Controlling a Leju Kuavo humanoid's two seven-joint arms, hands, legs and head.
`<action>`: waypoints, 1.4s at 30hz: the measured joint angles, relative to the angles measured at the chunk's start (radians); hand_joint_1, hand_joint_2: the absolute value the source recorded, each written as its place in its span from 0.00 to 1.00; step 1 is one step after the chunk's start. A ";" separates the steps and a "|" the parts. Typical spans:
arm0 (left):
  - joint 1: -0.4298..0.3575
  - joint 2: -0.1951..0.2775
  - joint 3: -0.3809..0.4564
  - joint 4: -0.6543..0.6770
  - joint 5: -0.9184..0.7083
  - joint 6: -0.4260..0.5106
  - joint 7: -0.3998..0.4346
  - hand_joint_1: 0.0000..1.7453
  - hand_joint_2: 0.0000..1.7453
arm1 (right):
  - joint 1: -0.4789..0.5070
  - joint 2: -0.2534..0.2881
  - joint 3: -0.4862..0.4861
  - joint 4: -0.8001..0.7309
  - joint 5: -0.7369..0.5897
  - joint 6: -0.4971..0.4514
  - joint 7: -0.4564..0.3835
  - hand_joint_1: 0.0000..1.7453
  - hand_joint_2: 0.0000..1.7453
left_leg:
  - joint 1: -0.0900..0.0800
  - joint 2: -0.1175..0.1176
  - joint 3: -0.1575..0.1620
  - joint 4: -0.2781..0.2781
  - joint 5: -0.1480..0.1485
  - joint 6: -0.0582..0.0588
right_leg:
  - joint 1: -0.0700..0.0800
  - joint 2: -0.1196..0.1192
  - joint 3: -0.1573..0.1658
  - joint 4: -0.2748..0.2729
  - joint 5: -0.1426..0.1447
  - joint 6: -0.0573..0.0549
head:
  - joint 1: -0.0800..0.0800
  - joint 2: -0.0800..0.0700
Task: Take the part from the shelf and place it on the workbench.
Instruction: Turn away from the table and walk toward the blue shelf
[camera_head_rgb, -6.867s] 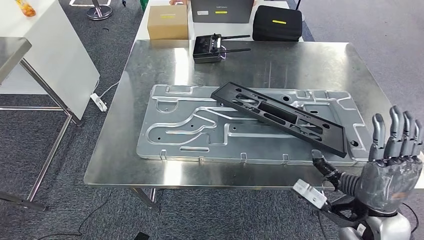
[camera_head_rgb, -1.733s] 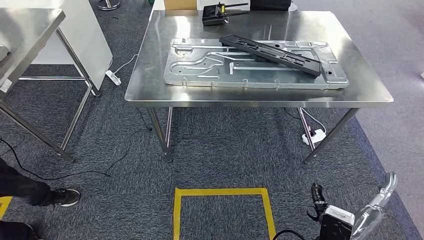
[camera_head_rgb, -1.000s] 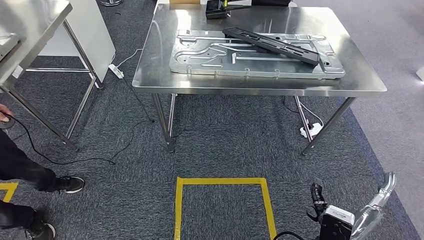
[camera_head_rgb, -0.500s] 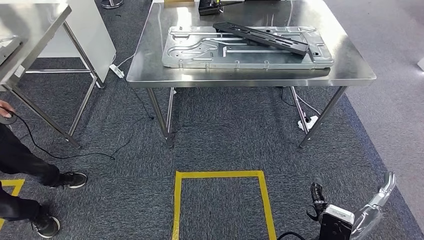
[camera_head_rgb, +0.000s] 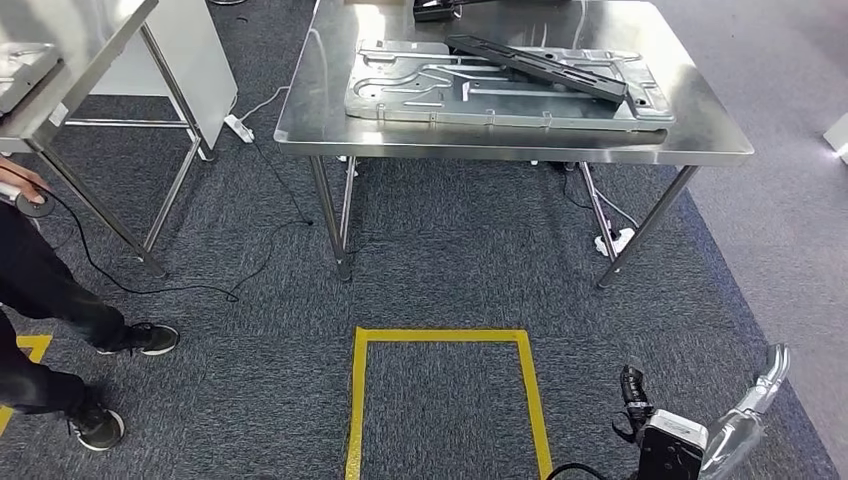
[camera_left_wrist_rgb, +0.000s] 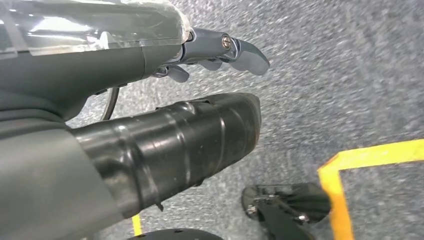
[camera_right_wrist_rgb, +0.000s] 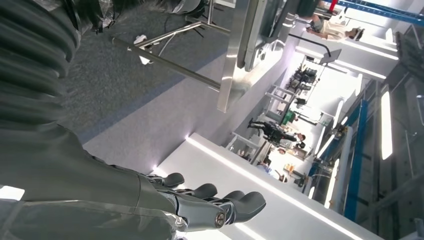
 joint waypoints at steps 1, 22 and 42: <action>0.001 0.000 0.000 0.000 0.000 0.000 0.000 0.00 0.00 | 0.000 0.000 0.000 0.000 0.000 0.000 0.000 0.00 1.00 | 0.000 0.000 -0.010 0.002 0.006 -0.001 | -0.001 0.000 0.003 0.020 -0.001 0.002 | 0.000 0.000; 0.000 0.000 0.003 0.000 0.001 0.000 0.000 0.00 0.00 | -0.004 0.000 0.000 0.000 -0.008 0.000 -0.001 0.00 0.00 | -0.005 -0.005 0.054 0.037 -0.059 -0.046 | 0.010 -0.007 0.078 -0.249 0.173 -0.058 | -0.002 0.000; 0.001 0.000 0.018 0.000 0.005 -0.003 -0.012 0.00 0.00 | -0.002 -0.002 0.000 -0.011 -0.011 0.000 0.000 0.00 0.00 | -0.006 0.000 -0.039 0.012 0.022 -0.043 | 0.004 0.001 0.188 -0.291 0.112 -0.050 | -0.001 0.000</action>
